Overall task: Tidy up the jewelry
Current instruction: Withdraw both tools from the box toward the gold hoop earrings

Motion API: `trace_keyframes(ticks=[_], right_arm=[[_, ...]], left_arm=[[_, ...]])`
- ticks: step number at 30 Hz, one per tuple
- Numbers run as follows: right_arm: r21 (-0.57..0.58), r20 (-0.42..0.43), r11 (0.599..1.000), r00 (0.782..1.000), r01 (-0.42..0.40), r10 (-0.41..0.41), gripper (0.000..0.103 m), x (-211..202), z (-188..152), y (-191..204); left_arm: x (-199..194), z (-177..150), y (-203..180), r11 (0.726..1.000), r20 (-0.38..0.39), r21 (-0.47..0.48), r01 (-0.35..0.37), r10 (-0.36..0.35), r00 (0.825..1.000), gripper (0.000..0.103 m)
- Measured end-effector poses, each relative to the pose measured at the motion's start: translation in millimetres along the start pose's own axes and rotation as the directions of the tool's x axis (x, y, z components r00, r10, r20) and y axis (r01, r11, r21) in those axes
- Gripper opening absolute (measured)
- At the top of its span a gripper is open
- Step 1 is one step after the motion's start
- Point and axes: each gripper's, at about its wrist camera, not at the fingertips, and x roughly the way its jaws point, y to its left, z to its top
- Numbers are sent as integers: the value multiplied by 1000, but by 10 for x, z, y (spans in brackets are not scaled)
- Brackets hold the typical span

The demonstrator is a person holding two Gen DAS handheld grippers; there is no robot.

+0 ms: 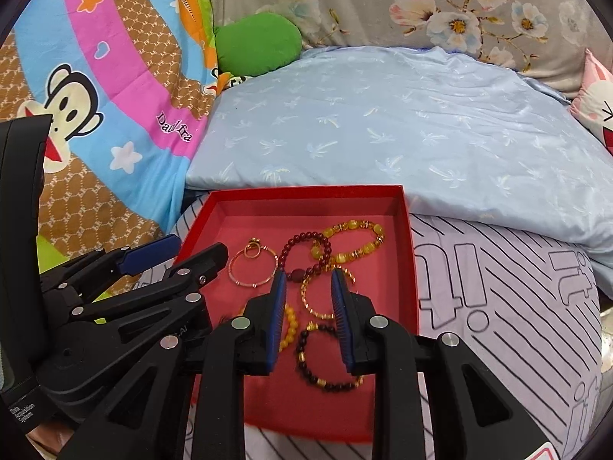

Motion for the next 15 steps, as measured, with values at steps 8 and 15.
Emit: trace_keyframes(ticks=[8, 15], right_arm=[[-18, 8, 1000, 1000, 4, -4, 25, -432, -448, 101], [-32, 1, 999, 1000, 6, -6, 24, -716, -894, 172]], left_arm=[[-441, -427, -108, 1000, 2, 16, 24, -24, 1000, 44], [-679, -828, -180, 999, -16, 14, 39, -38, 999, 44]])
